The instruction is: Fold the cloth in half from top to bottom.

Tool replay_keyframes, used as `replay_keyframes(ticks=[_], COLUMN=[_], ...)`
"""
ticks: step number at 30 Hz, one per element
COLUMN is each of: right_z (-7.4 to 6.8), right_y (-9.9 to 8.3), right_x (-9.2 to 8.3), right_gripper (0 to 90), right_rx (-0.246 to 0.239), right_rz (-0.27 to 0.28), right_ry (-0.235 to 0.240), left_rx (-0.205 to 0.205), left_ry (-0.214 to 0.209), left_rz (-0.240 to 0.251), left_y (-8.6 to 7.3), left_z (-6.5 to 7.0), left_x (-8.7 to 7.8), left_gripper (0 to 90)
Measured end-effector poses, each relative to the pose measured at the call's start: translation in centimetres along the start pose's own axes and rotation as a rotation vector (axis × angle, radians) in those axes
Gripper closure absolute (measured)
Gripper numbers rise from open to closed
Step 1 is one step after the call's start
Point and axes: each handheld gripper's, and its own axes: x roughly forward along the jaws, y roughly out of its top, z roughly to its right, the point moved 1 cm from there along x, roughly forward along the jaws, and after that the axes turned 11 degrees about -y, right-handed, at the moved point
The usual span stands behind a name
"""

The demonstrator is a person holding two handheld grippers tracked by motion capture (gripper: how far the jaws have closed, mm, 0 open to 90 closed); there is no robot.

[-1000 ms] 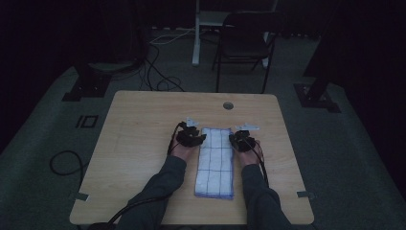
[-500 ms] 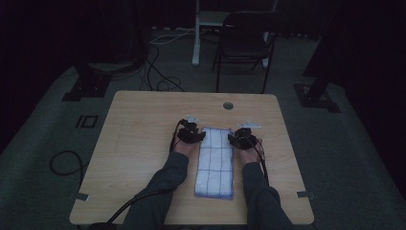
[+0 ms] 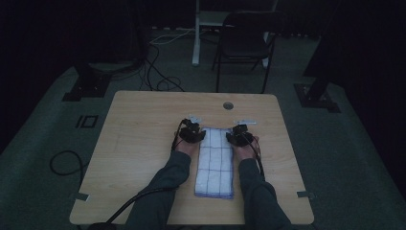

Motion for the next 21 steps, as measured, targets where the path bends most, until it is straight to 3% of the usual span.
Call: replay_keyframes(ticks=[8, 11, 14, 16, 21], right_z=[-0.1, 0.1, 0.1, 0.0, 0.1], right_y=[0.3, 0.6, 0.7, 0.9, 1.0], right_x=[0.2, 0.3, 0.3, 0.3, 0.1], right_gripper=[82.3, 85.2, 86.2, 86.5, 86.6], right_rx=[-0.013, -0.007, -0.02, -0.025, -0.027], right_rz=[-0.017, -0.032, -0.038, -0.041, -0.029], right_ry=[0.052, 0.077, 0.079, 0.069, 0.068], left_rx=[-0.038, -0.047, -0.035, -0.044, -0.021], left_ry=[-0.038, -0.056, -0.044, -0.05, -0.048], left_rz=[-0.022, -0.044, -0.083, -0.09, -0.097], left_y=[0.2, 0.5, 1.1, 1.2, 1.7], left_z=[0.2, 0.1, 0.2, 0.1, 0.1], left_x=[0.1, 0.1, 0.2, 0.1, -0.3], left_gripper=[83.8, 86.4, 87.5, 87.8, 87.9])
